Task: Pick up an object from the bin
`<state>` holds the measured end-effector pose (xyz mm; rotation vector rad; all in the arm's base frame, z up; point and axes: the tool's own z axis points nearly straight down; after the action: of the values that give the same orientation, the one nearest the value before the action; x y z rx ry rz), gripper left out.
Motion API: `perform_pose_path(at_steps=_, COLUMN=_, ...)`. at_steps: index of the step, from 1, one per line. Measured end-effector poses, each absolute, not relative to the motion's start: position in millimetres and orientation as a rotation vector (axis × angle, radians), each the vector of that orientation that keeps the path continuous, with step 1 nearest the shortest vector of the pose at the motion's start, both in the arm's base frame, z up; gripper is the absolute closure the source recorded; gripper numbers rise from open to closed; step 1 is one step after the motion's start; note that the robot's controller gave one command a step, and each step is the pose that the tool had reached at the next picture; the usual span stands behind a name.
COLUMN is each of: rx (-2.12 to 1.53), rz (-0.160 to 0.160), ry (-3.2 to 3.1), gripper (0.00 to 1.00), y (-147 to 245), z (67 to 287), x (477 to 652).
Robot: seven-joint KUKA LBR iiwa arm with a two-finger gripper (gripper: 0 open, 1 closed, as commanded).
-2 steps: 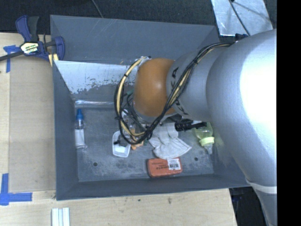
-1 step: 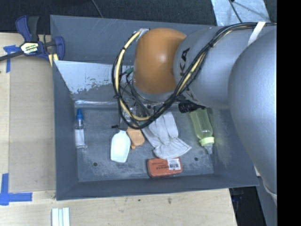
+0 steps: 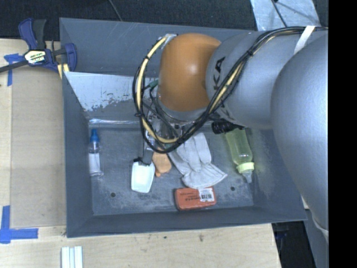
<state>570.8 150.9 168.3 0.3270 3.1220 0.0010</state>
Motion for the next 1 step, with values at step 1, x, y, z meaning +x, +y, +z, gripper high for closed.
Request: perform_pose_path(at_steps=1, rx=0.326, rz=0.001, ry=3.122, gripper=0.0, y=150.9, z=168.3, x=570.8)
